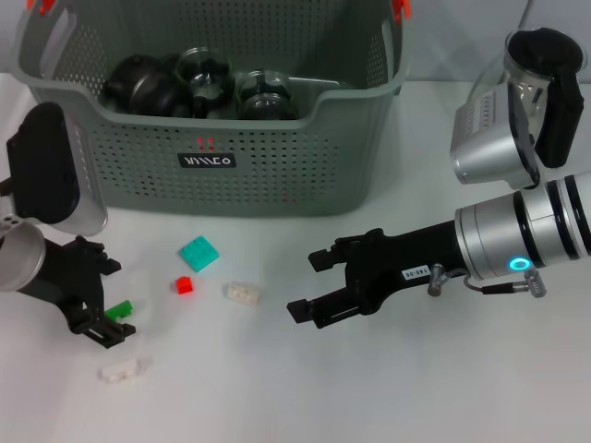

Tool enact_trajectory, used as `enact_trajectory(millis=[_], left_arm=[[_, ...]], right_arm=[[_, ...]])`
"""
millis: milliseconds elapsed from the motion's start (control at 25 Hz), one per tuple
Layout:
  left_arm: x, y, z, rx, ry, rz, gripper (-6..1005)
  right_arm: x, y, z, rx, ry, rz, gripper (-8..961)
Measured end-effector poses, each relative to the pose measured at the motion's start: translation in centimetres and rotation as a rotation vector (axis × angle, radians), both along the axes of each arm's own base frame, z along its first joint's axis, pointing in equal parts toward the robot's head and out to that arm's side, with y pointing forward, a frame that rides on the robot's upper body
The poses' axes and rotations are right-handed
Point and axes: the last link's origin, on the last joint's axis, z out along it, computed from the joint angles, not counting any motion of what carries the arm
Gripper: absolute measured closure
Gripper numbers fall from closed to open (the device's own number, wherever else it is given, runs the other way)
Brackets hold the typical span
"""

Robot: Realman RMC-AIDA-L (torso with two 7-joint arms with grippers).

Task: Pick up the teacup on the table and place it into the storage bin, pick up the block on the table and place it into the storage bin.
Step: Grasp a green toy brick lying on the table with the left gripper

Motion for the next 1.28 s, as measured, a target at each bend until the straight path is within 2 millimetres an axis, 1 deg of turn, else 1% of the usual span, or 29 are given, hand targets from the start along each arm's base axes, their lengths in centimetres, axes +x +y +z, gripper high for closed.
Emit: enact_trajectory(millis=[160, 600, 720, 1120, 1280], left_arm=[[-0.19, 0.12, -0.38, -0.001, 0.006, -0.002, 80], [-0.43, 0.11, -0.72, -0.003, 0.022, -0.007, 246], [-0.47, 0.1, -0.76, -0.004, 0.023, -0.006, 484], [-0.57, 0.12, -1.02, -0.014, 0.021, 0.0, 555], [-0.59, 0.09, -1.02, -0.016, 0.021, 0.001, 558]], right_arm=[[0.16, -0.08, 0.01, 0.001, 0.0, -0.004, 6], [0.23, -0.12, 0.02, 0.0, 0.002, -0.009, 6], [0.22, -0.11, 0.02, 0.001, 0.003, -0.009, 6], [0.24, -0.05, 0.1, 0.006, 0.007, -0.011, 7], [0.26, -0.04, 0.13, 0.007, 0.008, -0.012, 7]])
